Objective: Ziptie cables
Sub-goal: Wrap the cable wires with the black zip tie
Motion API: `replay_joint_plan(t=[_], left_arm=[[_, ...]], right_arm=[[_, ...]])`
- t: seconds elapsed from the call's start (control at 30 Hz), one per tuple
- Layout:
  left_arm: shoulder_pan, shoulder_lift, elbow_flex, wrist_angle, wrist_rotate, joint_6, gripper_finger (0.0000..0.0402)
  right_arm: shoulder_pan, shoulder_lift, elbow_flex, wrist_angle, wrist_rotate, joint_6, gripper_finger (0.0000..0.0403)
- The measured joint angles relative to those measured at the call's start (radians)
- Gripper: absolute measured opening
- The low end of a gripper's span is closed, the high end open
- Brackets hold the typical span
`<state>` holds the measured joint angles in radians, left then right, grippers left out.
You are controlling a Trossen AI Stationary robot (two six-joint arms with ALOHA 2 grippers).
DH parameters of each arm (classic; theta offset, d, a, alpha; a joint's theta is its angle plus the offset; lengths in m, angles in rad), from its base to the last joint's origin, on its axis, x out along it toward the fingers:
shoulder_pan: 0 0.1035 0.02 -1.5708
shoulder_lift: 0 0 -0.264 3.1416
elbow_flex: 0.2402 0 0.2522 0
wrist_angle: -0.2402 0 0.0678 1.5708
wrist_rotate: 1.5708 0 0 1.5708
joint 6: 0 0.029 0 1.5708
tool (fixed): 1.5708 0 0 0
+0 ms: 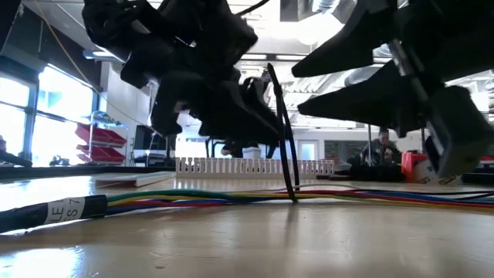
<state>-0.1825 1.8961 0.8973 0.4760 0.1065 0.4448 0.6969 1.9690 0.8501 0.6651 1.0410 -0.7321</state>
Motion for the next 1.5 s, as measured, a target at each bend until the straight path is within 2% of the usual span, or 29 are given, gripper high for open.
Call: replay_joint_plan(t=[0.23,0.47,0.63,0.9,1.07,1.27,1.33,1.5], left_arm=[[-0.003,0.000,0.000,0.028,0.109,0.055,0.0143],[-0.008,0.000,0.000,0.047,0.137,0.064,0.0124],[-0.008,0.000,0.000,0.046,0.152,0.061,0.0091],[-0.018,0.000,0.008,0.047,0.135,0.024,0.0011],[-0.048,0.000,0.008,0.039,-0.002,-0.025,0.0004],[-0.087,0.000,0.008,-0.013,-0.154,-0.174,0.0000],[-0.112,0.000,0.008,-0.038,-0.235,-0.181,0.0000],[-0.197,-0.002,0.008,-0.058,-0.499,-0.124,0.0000]], right_arm=[[0.029,0.000,0.000,-0.002,0.079,0.062,0.0190],[0.075,0.000,0.000,0.013,0.209,0.115,0.0186],[0.107,-0.036,0.000,0.014,0.280,0.194,0.0166],[0.154,-0.130,0.000,0.008,0.363,0.269,0.0145],[0.168,-0.167,-0.002,-0.009,0.368,0.364,0.0145],[0.167,-0.195,-0.002,-0.063,0.334,0.616,0.0145],[0.164,-0.217,-0.003,-0.104,0.251,0.722,0.0145],[0.100,-0.324,-0.002,-0.307,-0.093,1.087,0.0145]])
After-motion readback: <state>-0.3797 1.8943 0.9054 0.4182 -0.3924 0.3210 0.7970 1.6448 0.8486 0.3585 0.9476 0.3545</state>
